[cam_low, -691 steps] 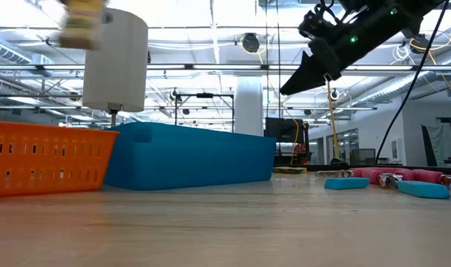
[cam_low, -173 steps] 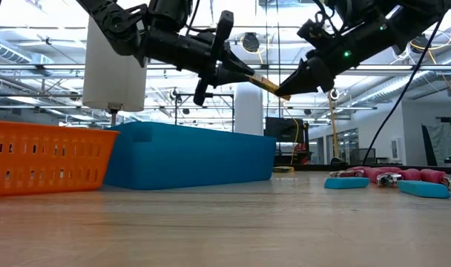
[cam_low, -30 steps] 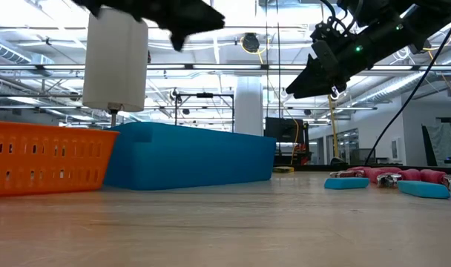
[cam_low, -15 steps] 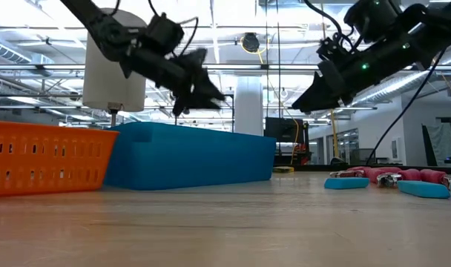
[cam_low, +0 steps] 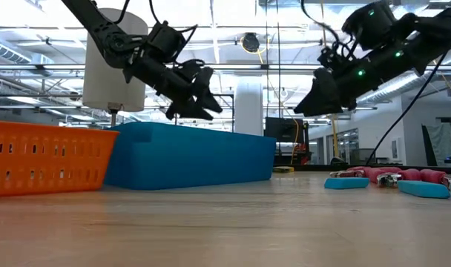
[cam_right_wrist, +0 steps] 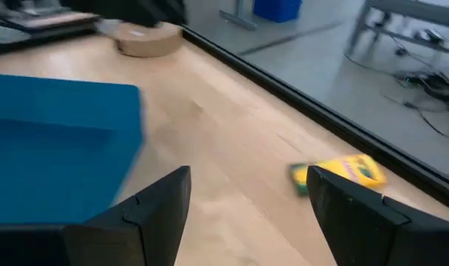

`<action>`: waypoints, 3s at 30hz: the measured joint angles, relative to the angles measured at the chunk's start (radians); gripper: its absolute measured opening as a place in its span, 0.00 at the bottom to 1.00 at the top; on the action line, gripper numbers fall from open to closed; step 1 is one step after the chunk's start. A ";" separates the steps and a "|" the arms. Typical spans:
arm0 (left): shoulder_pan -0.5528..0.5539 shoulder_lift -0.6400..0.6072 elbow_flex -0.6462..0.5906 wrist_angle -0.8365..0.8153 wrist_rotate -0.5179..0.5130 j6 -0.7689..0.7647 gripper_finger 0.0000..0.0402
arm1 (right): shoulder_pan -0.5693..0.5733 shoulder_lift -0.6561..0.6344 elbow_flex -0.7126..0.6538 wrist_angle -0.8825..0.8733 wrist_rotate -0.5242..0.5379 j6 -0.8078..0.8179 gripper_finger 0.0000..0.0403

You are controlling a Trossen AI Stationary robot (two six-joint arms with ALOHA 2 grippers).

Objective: Pick & Place School Supplies
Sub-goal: Put the yellow crayon box into the white bin

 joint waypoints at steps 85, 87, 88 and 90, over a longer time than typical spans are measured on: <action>-0.169 0.000 0.000 0.103 0.003 0.069 0.77 | -0.238 0.650 0.646 -0.972 -0.448 0.102 0.65; -0.169 0.000 0.000 0.103 0.003 0.069 0.77 | -0.238 0.639 0.643 -1.003 -0.451 0.109 0.65; -0.169 0.000 0.000 0.103 0.003 0.069 0.77 | -0.238 0.633 0.643 -1.016 -0.443 0.117 0.65; -0.169 0.000 0.000 0.103 0.003 0.068 0.77 | -0.238 0.617 0.641 -1.050 -0.416 0.135 0.65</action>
